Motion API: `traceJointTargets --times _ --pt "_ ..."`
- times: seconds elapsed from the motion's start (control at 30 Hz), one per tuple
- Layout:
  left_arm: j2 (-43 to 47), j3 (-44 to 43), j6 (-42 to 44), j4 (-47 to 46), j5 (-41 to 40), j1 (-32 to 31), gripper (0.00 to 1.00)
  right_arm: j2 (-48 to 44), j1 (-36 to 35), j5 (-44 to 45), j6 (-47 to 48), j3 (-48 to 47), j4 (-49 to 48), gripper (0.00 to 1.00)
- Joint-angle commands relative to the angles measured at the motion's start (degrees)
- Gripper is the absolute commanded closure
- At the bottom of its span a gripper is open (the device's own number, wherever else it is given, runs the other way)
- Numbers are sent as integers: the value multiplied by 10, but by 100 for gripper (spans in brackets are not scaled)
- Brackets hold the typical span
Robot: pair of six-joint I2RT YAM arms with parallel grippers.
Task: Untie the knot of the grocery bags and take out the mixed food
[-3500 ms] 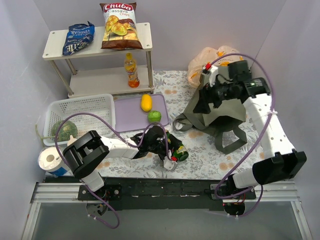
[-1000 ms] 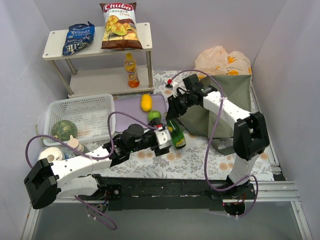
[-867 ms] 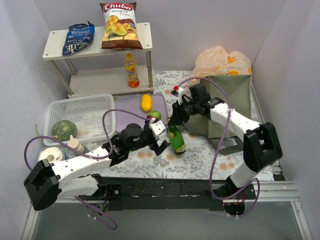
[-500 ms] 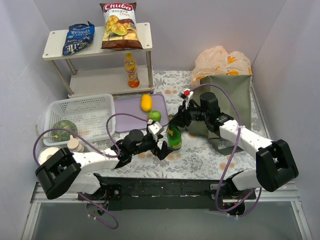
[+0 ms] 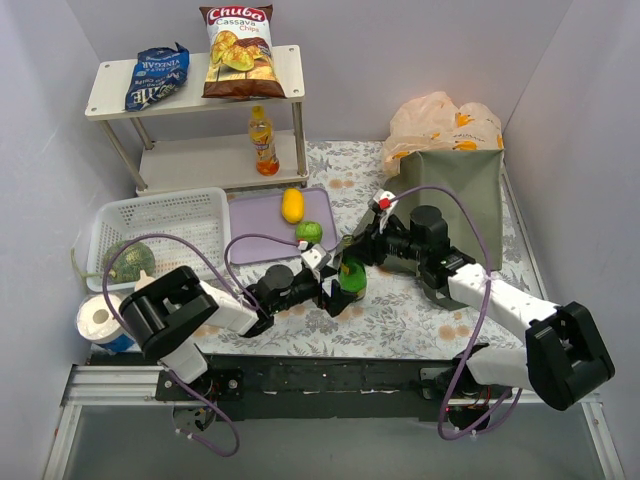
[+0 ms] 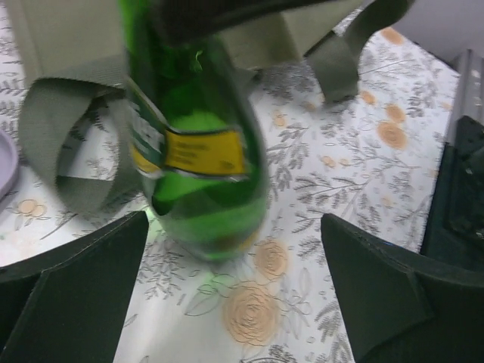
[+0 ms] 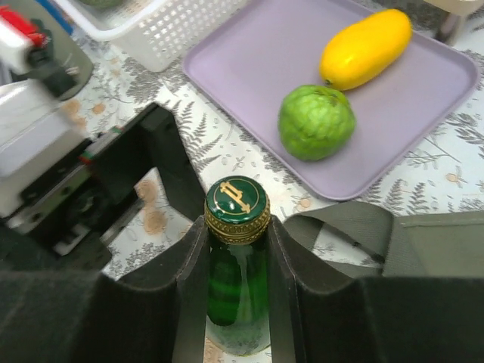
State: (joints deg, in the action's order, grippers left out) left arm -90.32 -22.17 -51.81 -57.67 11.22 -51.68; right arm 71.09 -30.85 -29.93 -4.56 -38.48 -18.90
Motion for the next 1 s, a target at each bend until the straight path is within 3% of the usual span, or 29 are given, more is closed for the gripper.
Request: traceJointTargets --times 0.0,0.33,0.77,0.9,0.93,0.97 --pt "-22 -9 35 -73 -39 5 2 -36 -25 -29 -36 35 -112 99" --pt "-100 6 69 -177 106 4 2 -57 -33 -29 -43 86 -169 99" --pt "-157 -51 54 -169 104 4 8 -82 -40 -43 -18 97 -159 99" --pt "-167 -68 57 -165 133 4 35 -92 -43 -44 -5 97 -147 99" --pt "-168 -68 58 -163 150 4 54 -95 -43 -43 -3 97 -143 99" --pt "-166 -68 58 -161 158 4 66 -96 -43 -40 1 97 -137 99"
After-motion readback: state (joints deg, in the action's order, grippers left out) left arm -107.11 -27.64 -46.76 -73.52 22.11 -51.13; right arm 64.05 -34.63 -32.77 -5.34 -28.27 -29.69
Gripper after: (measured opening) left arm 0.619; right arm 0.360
